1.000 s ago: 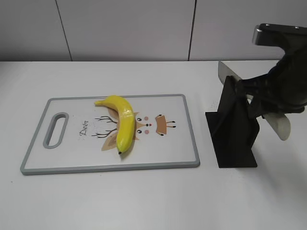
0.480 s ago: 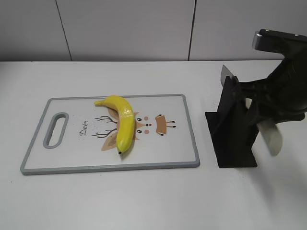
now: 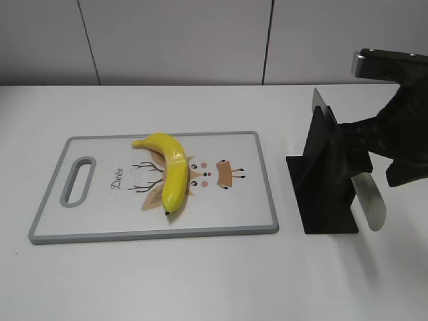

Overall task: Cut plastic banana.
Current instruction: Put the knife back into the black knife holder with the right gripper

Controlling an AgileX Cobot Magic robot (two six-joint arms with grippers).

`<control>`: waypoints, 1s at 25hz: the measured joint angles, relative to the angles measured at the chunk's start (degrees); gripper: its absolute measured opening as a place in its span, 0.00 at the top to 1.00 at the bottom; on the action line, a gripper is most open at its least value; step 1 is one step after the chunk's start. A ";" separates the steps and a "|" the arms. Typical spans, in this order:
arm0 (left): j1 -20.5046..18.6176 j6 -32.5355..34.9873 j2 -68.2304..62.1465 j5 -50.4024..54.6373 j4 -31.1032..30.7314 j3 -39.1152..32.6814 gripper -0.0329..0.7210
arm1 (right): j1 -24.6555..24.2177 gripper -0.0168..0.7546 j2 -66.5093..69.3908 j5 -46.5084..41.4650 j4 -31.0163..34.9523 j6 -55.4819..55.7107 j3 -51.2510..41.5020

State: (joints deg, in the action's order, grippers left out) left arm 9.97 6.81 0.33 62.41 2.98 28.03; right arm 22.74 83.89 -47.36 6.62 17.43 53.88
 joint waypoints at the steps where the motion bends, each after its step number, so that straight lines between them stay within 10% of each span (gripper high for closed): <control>1: 0.00 0.00 0.00 0.00 0.00 0.00 0.18 | 0.00 0.15 -0.67 -0.89 0.00 -1.04 0.00; 25: 0.00 0.00 0.00 -0.04 0.00 0.00 0.18 | 0.00 0.25 -59.64 -4.19 1.73 -21.27 -23.44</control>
State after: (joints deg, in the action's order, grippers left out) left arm 9.97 6.81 0.33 62.37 2.98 28.03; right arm 22.74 24.24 -51.54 8.35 -3.84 30.44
